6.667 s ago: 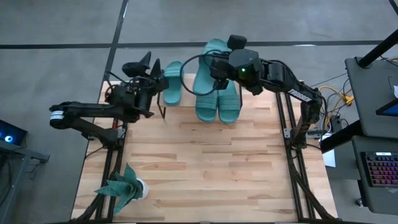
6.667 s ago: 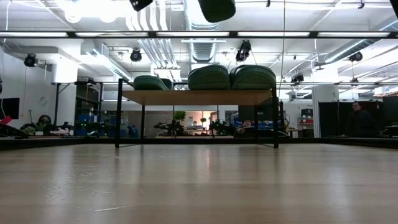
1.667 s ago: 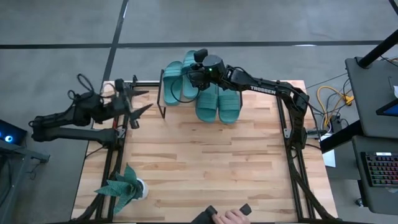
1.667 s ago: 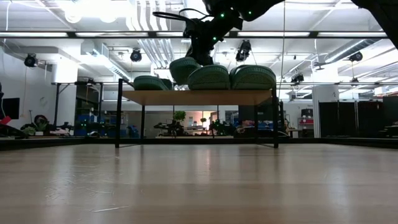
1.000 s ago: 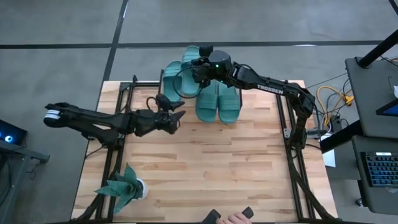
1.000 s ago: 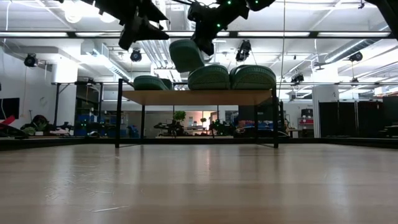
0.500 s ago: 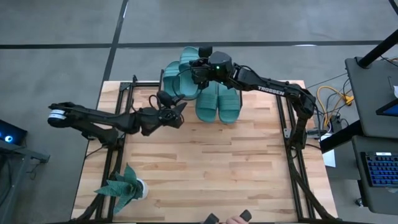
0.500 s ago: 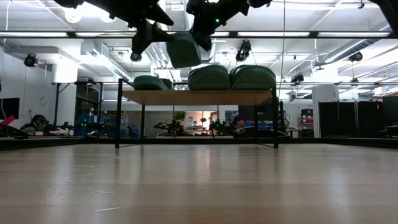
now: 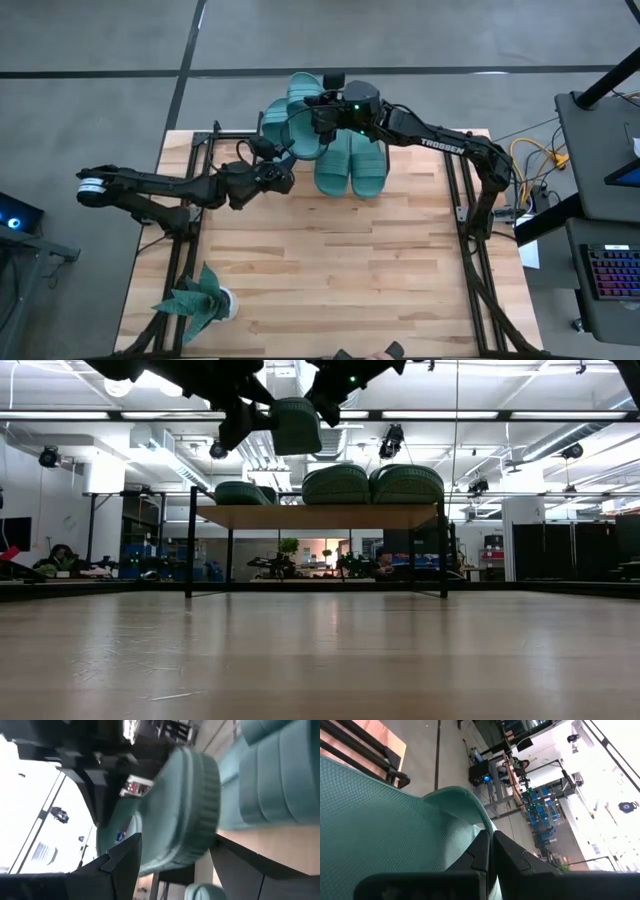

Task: Pick and place slides into the shelf
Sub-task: Put the green slide on the shelf

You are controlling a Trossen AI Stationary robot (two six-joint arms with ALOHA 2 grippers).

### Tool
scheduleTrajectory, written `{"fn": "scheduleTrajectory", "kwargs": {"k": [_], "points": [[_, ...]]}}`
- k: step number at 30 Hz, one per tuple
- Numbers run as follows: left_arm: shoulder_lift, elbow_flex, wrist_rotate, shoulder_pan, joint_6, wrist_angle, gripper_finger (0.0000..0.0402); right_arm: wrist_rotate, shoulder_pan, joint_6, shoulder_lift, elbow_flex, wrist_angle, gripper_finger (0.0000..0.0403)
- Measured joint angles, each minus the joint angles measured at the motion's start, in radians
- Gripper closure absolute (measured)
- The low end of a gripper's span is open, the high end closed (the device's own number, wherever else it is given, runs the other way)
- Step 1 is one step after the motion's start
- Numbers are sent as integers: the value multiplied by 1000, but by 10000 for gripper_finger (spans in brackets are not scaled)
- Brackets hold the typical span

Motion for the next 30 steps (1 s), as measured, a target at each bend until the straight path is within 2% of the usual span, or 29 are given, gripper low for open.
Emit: {"fn": "scheduleTrajectory", "kwargs": {"k": [12, 19, 22, 26, 30], "points": [[57, 7, 62, -1, 4, 80, 185, 6, -1, 1, 0, 1, 37, 395], [126, 10, 44, -1, 89, 238, 185, 29, -5, 26, 0, 1, 45, 395], [138, 15, 23, -1, 105, 254, 189, 33, -5, 26, 1, 1, 43, 395], [141, 16, 3, -1, 106, 250, 223, 34, -5, 26, 2, 1, 46, 395], [145, 28, -14, -1, 106, 244, 294, 35, -5, 27, 2, 1, 45, 395]]}}
